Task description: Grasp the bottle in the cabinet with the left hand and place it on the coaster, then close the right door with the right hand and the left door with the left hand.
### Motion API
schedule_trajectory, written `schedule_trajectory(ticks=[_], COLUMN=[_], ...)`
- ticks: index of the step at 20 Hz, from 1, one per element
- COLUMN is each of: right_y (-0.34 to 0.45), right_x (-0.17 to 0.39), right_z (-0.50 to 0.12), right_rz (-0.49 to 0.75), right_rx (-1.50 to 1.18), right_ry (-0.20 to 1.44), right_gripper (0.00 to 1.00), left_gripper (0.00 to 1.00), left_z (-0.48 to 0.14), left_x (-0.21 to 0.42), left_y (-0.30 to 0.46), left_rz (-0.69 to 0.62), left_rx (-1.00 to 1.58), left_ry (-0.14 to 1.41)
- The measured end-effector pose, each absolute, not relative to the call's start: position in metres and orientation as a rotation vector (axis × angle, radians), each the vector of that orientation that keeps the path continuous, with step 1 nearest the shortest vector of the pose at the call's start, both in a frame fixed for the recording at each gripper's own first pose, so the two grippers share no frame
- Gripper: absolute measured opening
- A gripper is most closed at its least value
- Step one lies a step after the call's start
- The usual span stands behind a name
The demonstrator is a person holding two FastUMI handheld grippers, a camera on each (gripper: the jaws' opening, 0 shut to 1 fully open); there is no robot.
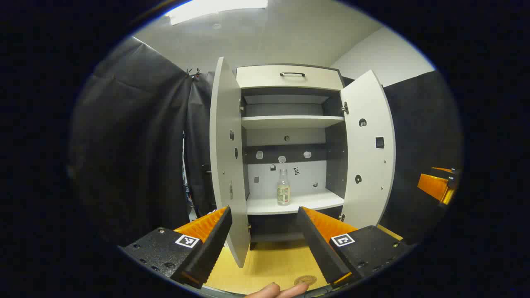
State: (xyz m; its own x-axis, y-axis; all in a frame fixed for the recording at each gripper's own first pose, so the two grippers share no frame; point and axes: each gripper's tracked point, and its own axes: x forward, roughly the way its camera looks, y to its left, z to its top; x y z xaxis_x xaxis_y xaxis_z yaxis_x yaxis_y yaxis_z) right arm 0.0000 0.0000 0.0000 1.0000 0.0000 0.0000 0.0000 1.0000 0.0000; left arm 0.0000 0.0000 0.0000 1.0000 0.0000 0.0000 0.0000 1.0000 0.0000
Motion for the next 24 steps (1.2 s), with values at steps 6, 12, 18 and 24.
schedule_trajectory(ticks=[6,12,18,24], right_y=[-0.002,0.015,0.046,0.055], right_x=[0.017,0.039,0.066,0.098], right_z=[-0.005,0.001,0.009,0.004], right_rz=[0.0,0.038,0.1,0.063], right_rx=[-0.012,-0.058,-0.025,-0.071], right_ry=[-0.001,-0.063,-0.096,-0.098], right_gripper=[0.98,0.98,0.98,1.0], left_gripper=[0.99,0.99,1.0,1.0], left_z=[-0.002,-0.002,-0.007,-0.035], left_x=[0.016,0.068,0.156,0.273], left_y=[-0.005,-0.013,-0.028,-0.042], left_rz=[-0.004,-0.045,-0.101,-0.113], left_rx=[0.005,-0.006,-0.046,-0.077], left_ry=[-0.002,-0.011,-0.021,-0.003])
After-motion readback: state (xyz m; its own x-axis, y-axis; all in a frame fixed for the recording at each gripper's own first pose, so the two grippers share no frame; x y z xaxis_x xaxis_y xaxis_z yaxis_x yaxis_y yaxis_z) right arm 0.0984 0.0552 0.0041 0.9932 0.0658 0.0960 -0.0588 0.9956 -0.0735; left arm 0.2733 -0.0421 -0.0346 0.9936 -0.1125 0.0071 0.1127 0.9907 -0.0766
